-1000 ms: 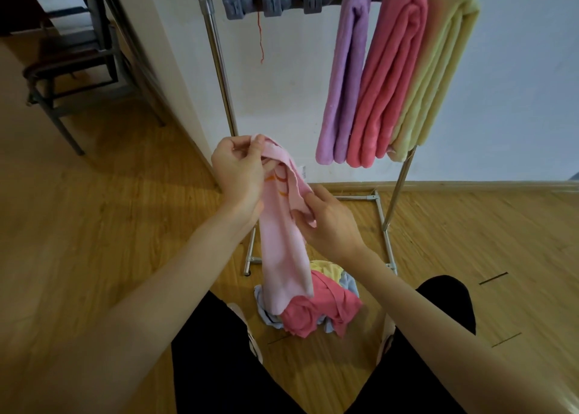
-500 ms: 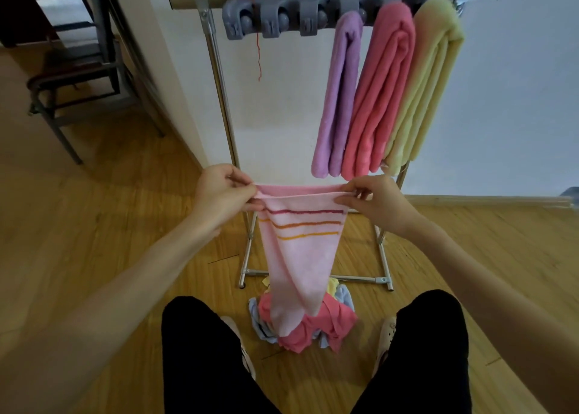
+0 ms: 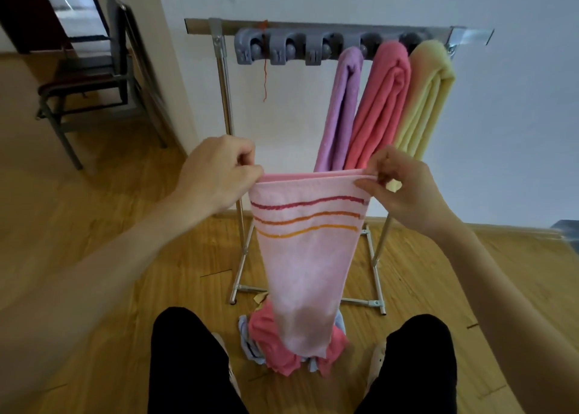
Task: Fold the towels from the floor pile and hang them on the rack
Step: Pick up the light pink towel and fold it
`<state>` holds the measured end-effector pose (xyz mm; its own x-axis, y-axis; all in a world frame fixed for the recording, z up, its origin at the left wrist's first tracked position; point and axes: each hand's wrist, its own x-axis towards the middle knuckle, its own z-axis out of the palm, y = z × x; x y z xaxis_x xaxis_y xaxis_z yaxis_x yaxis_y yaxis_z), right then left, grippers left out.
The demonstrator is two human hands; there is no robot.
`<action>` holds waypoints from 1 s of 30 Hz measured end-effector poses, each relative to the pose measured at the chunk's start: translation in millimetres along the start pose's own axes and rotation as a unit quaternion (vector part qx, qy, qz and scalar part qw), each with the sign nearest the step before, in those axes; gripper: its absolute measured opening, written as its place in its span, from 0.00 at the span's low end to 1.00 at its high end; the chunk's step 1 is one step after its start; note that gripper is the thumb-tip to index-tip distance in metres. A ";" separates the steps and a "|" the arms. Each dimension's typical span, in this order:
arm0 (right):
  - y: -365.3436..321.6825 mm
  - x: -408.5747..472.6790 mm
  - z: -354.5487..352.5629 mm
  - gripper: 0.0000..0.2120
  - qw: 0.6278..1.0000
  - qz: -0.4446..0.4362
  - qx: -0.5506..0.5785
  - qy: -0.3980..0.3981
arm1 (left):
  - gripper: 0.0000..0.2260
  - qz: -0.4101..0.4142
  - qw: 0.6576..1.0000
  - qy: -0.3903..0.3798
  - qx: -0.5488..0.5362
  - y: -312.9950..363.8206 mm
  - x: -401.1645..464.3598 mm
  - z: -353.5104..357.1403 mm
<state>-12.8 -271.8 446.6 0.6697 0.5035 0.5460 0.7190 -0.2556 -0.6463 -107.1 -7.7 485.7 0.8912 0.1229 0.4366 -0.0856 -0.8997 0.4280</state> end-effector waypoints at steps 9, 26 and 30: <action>13.2 -19.1 13.3 0.07 0.999 0.040 -0.011 -0.016 | 0.10 0.030 0.978 -0.201 -0.045 -16.0 -22.4 38.8; 8.7 -9.8 36.6 0.03 0.997 0.059 -0.040 -0.029 | 0.23 0.155 0.904 -0.391 -0.076 17.1 -36.9 27.3; 8.2 -10.4 46.9 0.01 0.997 0.052 -0.034 -0.040 | 0.26 0.216 0.866 -0.451 -0.020 22.5 -32.5 31.6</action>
<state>-22.6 -240.4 410.6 0.7259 0.5351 0.4320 0.6595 -0.3636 -0.6579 -123.9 -45.2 456.1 0.7554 -0.6155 -0.2248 -0.4977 -0.7621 0.4140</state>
